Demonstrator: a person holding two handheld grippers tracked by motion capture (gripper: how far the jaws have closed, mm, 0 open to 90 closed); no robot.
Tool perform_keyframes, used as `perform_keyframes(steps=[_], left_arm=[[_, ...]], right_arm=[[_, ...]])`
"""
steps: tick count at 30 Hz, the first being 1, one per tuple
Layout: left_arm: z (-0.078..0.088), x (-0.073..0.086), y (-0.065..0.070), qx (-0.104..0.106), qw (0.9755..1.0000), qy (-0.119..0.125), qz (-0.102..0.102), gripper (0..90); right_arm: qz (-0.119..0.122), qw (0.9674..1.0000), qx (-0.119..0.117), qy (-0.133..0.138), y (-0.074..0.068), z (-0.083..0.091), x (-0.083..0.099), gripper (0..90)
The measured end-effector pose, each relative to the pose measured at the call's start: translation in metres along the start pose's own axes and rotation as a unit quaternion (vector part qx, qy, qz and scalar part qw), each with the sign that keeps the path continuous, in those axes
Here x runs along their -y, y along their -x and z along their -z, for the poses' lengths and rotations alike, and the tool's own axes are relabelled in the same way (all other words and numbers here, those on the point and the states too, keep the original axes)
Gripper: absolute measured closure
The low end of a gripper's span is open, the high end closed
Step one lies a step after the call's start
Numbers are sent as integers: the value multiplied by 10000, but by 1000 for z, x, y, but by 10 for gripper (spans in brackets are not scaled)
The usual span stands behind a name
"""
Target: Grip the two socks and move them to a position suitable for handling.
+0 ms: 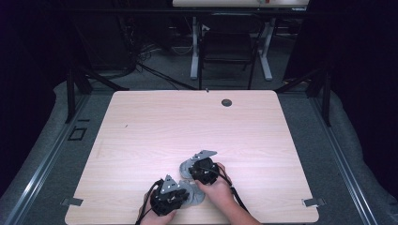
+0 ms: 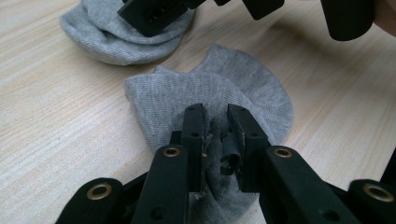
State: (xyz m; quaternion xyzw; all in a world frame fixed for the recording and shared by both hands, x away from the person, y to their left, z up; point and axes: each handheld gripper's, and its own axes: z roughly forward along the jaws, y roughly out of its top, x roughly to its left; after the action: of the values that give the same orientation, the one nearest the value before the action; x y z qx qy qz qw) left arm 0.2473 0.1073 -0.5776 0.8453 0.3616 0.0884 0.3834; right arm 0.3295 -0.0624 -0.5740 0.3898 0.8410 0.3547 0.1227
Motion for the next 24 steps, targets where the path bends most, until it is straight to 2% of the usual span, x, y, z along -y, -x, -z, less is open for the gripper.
perform_keyframes(steps=[4, 9, 14, 15, 17, 18, 21, 22, 24], left_arm=[[0, 0, 0, 1, 10000, 2, -3, 775], [0, 0, 0, 3, 10000, 1, -12, 774], [0, 0, 0, -15, 10000, -1, -17, 775], [0, 0, 1, -28, 10000, -6, -27, 774], [1, -1, 1, -44, 9999, -26, -89, 773], [1, -1, 1, -24, 10000, -20, -87, 764], [2, 0, 0, 9, 10000, 15, 1, 755], [3, -1, 0, 23, 10000, 34, 8, 744], [5, -2, -1, 48, 9999, 93, 33, 739]], right_arm=[[-40, 10000, -29, -59, 0, 1, -2, 746], [51, 10000, -6, 11, 0, 10, -3, 740], [17, 9997, -79, 237, 0, 33, 2, 726], [64, 9994, -130, 299, -1, 41, 6, 721], [71, 9993, -149, 327, -1, 46, 9, 718], [162, 9992, -153, 345, -2, 58, 14, 712], [178, 9990, -174, 374, -2, 68, 20, 707], [178, 9989, -218, 383, 0, 78, 26, 703], [137, 9988, -250, 390, 0, 81, 28, 702]])
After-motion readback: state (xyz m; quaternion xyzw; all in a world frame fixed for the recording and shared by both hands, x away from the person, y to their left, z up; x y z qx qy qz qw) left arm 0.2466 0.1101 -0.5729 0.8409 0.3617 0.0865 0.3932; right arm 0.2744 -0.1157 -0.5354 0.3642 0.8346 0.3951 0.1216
